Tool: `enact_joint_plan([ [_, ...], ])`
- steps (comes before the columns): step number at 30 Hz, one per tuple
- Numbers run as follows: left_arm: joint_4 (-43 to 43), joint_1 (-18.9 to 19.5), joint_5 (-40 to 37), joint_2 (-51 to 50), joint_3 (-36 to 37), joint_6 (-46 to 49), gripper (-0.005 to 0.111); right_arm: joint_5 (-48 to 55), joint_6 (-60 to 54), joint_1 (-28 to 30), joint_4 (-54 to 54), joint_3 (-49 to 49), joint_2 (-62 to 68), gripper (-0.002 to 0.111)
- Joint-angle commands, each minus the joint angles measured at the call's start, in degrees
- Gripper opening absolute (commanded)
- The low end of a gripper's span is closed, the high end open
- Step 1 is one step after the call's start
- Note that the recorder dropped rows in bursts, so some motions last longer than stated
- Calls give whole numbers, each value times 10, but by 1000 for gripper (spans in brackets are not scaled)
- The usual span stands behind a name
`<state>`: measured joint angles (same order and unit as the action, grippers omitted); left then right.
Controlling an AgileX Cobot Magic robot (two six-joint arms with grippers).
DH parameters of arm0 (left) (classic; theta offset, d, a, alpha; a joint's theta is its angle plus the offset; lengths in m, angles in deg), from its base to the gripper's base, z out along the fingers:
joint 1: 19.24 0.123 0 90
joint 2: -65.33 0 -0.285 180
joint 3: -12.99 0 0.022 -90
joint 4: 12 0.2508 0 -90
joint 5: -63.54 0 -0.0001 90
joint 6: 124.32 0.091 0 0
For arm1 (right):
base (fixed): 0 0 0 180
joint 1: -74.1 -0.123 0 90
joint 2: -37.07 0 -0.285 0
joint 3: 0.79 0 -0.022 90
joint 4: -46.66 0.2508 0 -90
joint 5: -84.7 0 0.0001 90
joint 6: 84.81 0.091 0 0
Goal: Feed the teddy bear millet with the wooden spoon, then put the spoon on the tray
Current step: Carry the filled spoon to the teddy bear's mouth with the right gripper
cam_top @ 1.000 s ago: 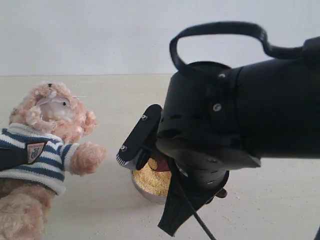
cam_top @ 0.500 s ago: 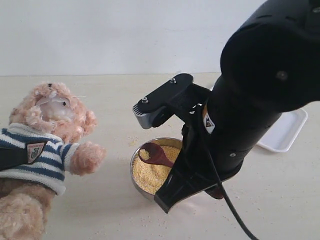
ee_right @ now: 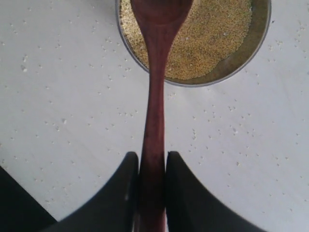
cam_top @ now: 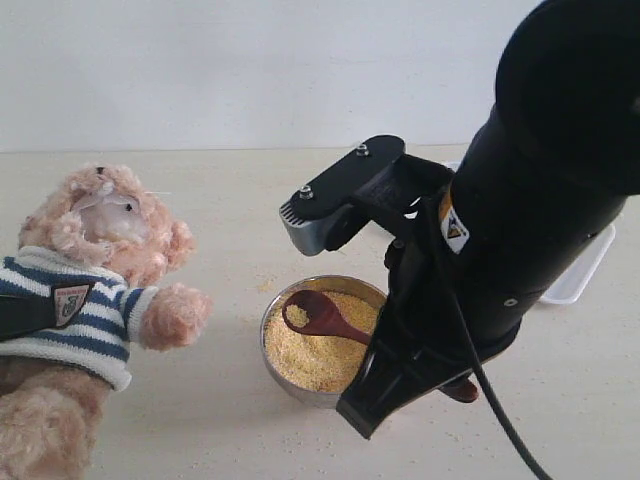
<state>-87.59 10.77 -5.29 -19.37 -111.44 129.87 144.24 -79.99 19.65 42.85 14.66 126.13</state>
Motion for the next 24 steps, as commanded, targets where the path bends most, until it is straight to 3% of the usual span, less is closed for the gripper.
enact_joint_plan([
  [1,-13,1,-11,6,3,5,5,34,-24,0,1,-40,-7,9],
  [6,-13,1,-11,6,3,5,5,58,-31,-1,1,-105,-6,9],
  [24,-13,1,-11,6,3,5,5,104,-48,-100,-44,-261,108,9],
])
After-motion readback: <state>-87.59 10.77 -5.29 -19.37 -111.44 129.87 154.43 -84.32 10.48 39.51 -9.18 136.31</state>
